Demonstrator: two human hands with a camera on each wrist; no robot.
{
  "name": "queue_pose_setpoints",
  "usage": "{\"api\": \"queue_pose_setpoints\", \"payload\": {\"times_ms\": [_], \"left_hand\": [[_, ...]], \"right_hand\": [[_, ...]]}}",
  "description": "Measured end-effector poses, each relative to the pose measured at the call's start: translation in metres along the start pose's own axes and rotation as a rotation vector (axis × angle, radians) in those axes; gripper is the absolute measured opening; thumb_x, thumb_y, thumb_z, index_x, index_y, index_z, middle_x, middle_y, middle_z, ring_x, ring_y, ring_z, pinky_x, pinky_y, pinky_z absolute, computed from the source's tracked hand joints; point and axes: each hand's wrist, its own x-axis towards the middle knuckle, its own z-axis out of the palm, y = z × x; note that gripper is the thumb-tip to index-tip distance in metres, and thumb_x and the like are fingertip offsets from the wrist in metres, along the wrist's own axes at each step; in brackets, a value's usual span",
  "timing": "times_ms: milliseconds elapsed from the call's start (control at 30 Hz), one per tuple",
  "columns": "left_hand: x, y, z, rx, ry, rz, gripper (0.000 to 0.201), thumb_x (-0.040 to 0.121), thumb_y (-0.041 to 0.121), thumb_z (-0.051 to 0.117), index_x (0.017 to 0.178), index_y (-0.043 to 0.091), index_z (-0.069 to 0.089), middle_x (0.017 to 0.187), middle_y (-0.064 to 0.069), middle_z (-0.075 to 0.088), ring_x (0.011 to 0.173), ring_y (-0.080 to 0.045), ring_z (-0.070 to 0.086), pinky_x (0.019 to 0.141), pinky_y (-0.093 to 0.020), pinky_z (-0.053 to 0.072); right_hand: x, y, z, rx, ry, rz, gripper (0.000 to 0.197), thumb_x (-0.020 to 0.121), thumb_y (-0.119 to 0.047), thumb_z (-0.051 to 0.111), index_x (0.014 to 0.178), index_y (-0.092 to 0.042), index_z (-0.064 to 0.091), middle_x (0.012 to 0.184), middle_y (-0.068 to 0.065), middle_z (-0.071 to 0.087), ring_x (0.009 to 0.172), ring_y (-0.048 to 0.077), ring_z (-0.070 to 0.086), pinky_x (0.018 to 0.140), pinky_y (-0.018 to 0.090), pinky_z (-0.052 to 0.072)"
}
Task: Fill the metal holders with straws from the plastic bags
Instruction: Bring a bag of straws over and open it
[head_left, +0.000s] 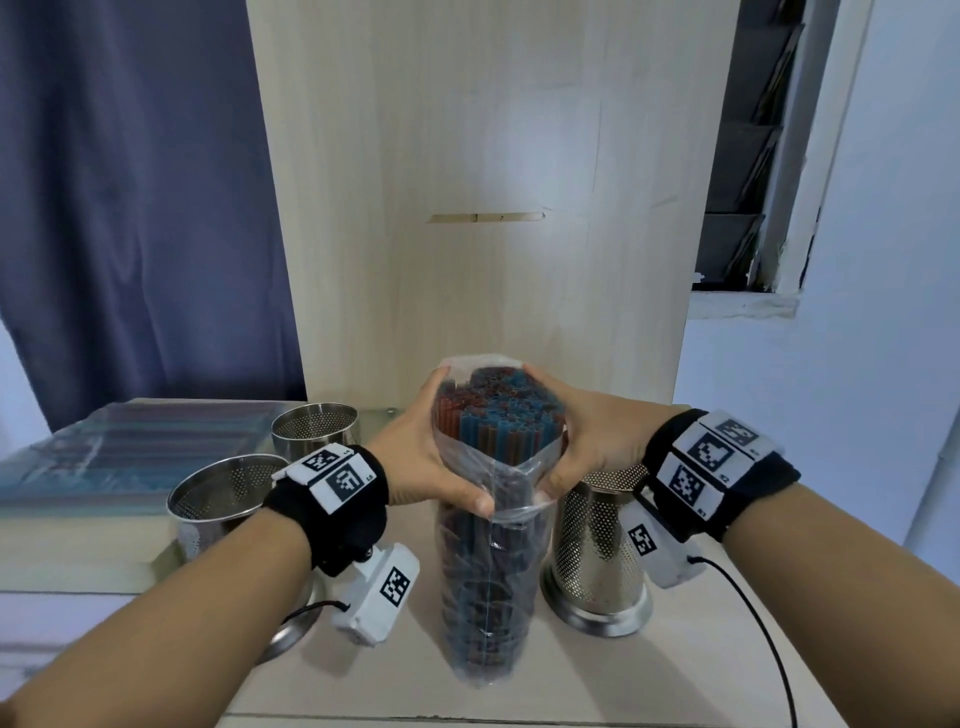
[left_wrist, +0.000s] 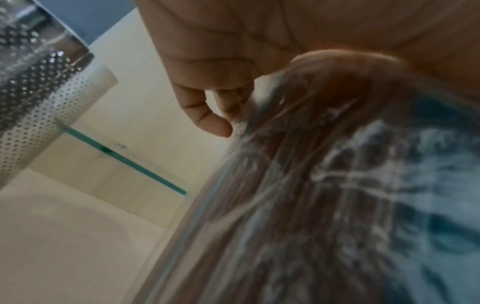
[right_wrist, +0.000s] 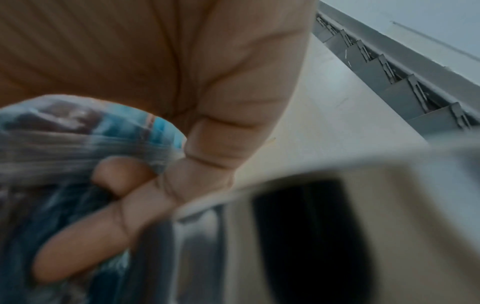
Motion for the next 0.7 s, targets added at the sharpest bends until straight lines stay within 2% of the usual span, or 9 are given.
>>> {"api": "queue_pose_setpoints", "payload": {"times_ms": [67,133,200,400,433,500,533,600,700], "left_hand": [[0.001,0.0,0.0,-0.02,-0.021,0.003,0.134,0.038,0.042,0.099,0.148,0.025,0.026,0.139,-0.002,0.055,0.129,-0.02,0.052,0.11,-0.053,0.038],[0.002,0.0,0.001,-0.047,-0.051,-0.016,0.13,0.035,0.051,0.097,0.144,0.022,0.033,0.135,-0.002,0.059,0.126,-0.018,0.056,0.109,-0.051,0.04],[0.003,0.002,0.002,-0.06,-0.103,-0.002,0.124,0.037,0.052,0.095,0.142,0.019,0.037,0.132,-0.003,0.062,0.124,-0.019,0.057,0.108,-0.049,0.042],[0.001,0.01,0.005,-0.02,-0.159,-0.012,0.107,0.039,0.058,0.091,0.132,0.023,0.052,0.124,0.0,0.067,0.119,-0.016,0.062,0.105,-0.045,0.046],[0.0,0.01,0.007,-0.014,-0.143,-0.013,0.1,0.039,0.058,0.091,0.129,0.032,0.055,0.122,0.005,0.068,0.117,-0.013,0.062,0.103,-0.04,0.048],[-0.007,0.009,0.014,-0.002,-0.038,0.018,0.085,0.037,0.061,0.088,0.115,0.055,0.054,0.12,0.015,0.067,0.113,-0.006,0.062,0.096,-0.03,0.052],[-0.011,0.004,0.017,0.058,0.075,0.017,0.089,0.035,0.069,0.085,0.115,0.058,0.048,0.124,0.015,0.063,0.116,-0.007,0.059,0.097,-0.033,0.052],[-0.018,-0.009,0.021,0.293,0.294,-0.001,0.121,0.035,0.084,0.075,0.138,0.049,0.023,0.144,0.01,0.038,0.132,-0.014,0.042,0.108,-0.046,0.041],[-0.022,-0.024,0.027,0.289,0.313,0.027,0.143,0.043,0.081,0.075,0.151,0.039,-0.009,0.158,0.007,0.023,0.141,-0.01,0.03,0.115,-0.041,0.03]], "right_hand": [[0.001,0.001,0.0,0.025,-0.019,0.01,0.096,0.067,0.01,0.084,0.13,-0.042,0.032,0.123,-0.013,0.06,0.109,-0.011,0.059,0.093,0.013,0.049],[0.004,0.001,0.002,0.019,-0.06,0.01,0.099,0.064,-0.004,0.091,0.14,-0.035,0.035,0.132,-0.001,0.062,0.122,0.014,0.06,0.106,0.047,0.048],[0.005,0.004,0.002,0.035,-0.084,0.021,0.108,0.06,-0.016,0.094,0.145,-0.036,0.032,0.136,0.0,0.06,0.126,0.027,0.058,0.106,0.061,0.042],[0.001,0.008,0.001,0.08,-0.12,0.073,0.103,0.063,-0.013,0.092,0.147,-0.025,0.034,0.137,-0.002,0.061,0.127,0.018,0.057,0.113,0.052,0.037],[-0.001,0.01,0.002,0.05,-0.091,0.068,0.101,0.062,-0.019,0.094,0.146,-0.026,0.037,0.136,-0.002,0.061,0.126,0.018,0.058,0.113,0.051,0.039],[-0.008,0.012,0.004,-0.161,0.067,0.071,0.105,0.05,-0.053,0.092,0.141,-0.033,0.044,0.134,-0.003,0.059,0.126,0.017,0.053,0.111,0.051,0.039],[-0.013,0.014,0.006,-0.29,0.182,0.092,0.112,0.043,-0.069,0.087,0.141,-0.035,0.044,0.137,-0.002,0.054,0.129,0.018,0.047,0.112,0.05,0.037],[-0.023,0.018,0.014,-0.436,0.383,0.125,0.122,0.043,-0.082,0.076,0.148,-0.033,0.037,0.146,0.0,0.042,0.134,0.018,0.034,0.115,0.043,0.032],[-0.029,0.028,0.035,-0.435,0.527,-0.023,0.107,0.063,-0.083,0.064,0.152,-0.033,0.032,0.151,-0.006,0.039,0.137,0.013,0.033,0.115,0.042,0.03]]}}
